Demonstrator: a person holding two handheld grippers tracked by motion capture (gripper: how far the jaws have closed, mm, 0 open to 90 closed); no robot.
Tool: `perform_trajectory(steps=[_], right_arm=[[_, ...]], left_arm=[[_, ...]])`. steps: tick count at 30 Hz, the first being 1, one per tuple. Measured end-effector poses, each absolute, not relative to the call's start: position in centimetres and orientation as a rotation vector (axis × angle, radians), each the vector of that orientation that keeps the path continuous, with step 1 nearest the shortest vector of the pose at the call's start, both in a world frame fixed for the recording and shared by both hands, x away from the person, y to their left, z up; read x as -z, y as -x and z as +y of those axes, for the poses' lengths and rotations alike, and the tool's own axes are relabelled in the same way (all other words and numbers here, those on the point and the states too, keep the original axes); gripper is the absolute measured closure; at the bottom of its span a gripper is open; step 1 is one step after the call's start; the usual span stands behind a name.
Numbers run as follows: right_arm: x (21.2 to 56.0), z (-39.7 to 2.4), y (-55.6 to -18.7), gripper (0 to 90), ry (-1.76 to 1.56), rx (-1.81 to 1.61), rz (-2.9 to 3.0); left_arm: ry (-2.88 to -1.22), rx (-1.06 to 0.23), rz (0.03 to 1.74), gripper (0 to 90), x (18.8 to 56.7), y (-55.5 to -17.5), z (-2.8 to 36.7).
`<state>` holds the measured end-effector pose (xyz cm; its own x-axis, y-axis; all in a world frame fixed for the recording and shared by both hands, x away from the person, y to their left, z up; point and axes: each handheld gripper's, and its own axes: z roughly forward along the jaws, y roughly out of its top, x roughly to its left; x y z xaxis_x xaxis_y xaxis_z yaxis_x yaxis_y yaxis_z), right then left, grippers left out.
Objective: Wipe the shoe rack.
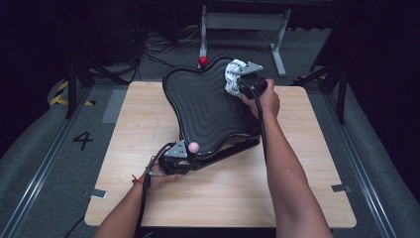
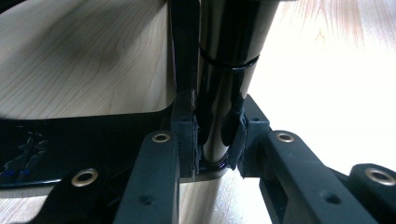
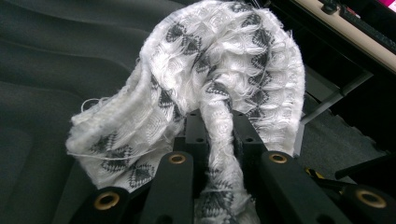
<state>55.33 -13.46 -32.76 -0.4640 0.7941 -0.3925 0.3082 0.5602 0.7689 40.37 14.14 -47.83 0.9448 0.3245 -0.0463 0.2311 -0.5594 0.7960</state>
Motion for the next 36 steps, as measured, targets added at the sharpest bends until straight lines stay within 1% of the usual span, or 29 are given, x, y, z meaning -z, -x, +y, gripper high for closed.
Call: perform_trajectory(steps=[13,19,36], right_arm=[[32.2,-12.0,-56.1,80.2,-0.832,-0.784,2.017],[31.9,-10.8,-55.7,80.4,-0.782,-0.806,2.052],[32.2,-3.0,-51.8,80.4,-0.522,-0.960,2.157]], left_arm=[[-2.189,-0.134,0.386,74.3,47.8,-40.3,14.2],[-2.189,-0.134,0.385,74.2,47.8,-40.3,14.2],[-2.188,-0.135,0.385,74.2,47.8,-40.3,14.2]])
